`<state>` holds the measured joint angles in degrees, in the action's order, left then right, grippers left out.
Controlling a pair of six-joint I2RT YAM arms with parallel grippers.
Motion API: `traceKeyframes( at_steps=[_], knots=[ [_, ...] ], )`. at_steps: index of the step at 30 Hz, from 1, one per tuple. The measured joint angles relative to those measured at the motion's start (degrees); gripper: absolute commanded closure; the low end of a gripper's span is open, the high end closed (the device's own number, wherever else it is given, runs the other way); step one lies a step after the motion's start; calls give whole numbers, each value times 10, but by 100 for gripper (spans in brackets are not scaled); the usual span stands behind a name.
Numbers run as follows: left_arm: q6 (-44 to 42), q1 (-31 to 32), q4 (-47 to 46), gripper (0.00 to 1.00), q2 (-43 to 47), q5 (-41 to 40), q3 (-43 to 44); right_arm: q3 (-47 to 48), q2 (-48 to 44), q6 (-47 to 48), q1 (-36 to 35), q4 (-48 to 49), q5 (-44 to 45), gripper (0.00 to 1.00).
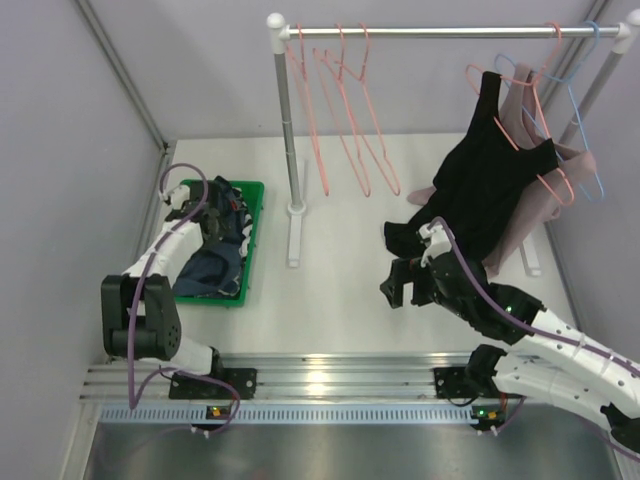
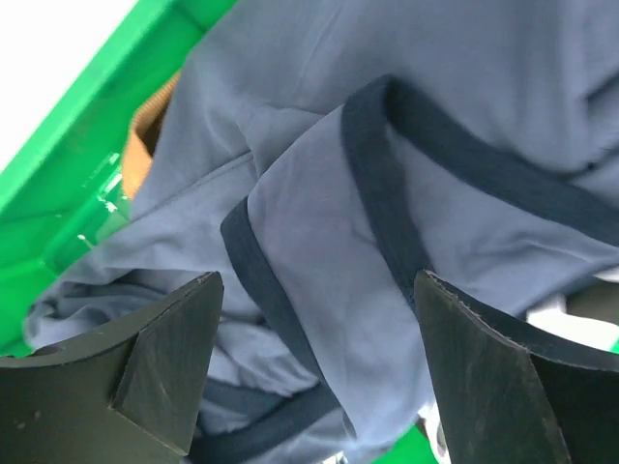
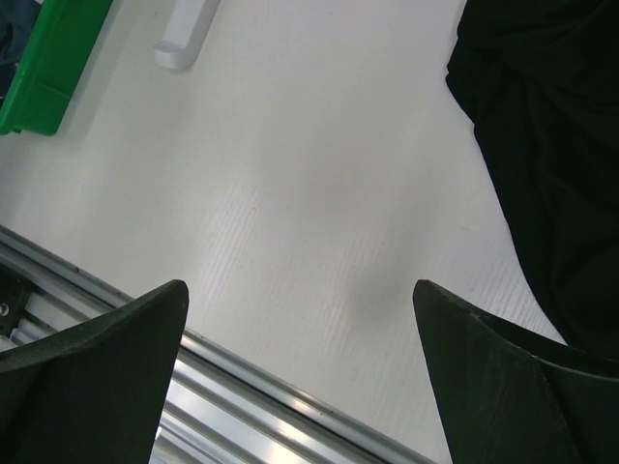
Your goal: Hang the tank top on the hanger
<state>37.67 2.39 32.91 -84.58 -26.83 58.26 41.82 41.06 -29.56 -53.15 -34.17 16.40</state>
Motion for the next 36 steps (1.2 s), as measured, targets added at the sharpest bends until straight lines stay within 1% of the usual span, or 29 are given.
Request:
traceKeyframes(
  at_steps=[1, 2, 3, 5, 6, 8, 9, 12, 13, 17, 20, 23, 27, 31, 34, 36],
  knots=[
    [2, -5, -5, 20, -6, 6, -5, -4, 1, 0, 0, 2, -2, 0],
    [2, -9, -11, 20, -12, 12, -10, -6, 1, 0, 0, 3, -2, 0],
    [5, -12, -19, 26, -17, 19, -15, -9, 2, 0, 0, 3, -3, 0],
    [11, -15, -34, 34, -23, 29, -24, -12, 4, 0, 0, 3, -5, 0],
    [14, -16, -42, 45, -24, 34, -28, -13, 4, 0, 0, 3, -5, 0],
    [17, -16, -52, 58, -24, 41, -30, -14, 4, 0, 0, 3, -6, 0],
    [17, -16, -56, 74, -24, 45, -30, -14, 4, 0, 0, 3, -7, 0],
    [14, -16, -63, 95, -23, 52, -31, -14, 4, -1, 0, 3, -9, 0],
    [14, -16, -65, 100, -23, 54, -33, -14, 4, -2, 0, 3, -11, 0],
    [3, -16, -56, 100, -3, 61, -34, -14, 7, -2, 0, 3, -13, 0],
    [-12, -16, -26, 100, 32, 70, -24, -14, 13, -2, 0, 3, -16, 0],
    [-33, -16, 10, 100, 73, 81, 6, -13, 17, -2, 0, 3, -16, 0],
    [-66, -16, 59, 100, 130, 108, 80, -12, 21, -2, 0, 3, -17, 0],
    [-96, -14, 100, 100, 167, 144, 166, -1, 29, 0, 0, 3, -17, 0],
    [-114, 2, 129, 100, 178, 171, 225, 10, 37, 0, 0, 6, -17, 0],
    [-125, 25, 144, 100, 181, 185, 265, 14, 42, 1, 0, 7, -17, 0]
  ],
)
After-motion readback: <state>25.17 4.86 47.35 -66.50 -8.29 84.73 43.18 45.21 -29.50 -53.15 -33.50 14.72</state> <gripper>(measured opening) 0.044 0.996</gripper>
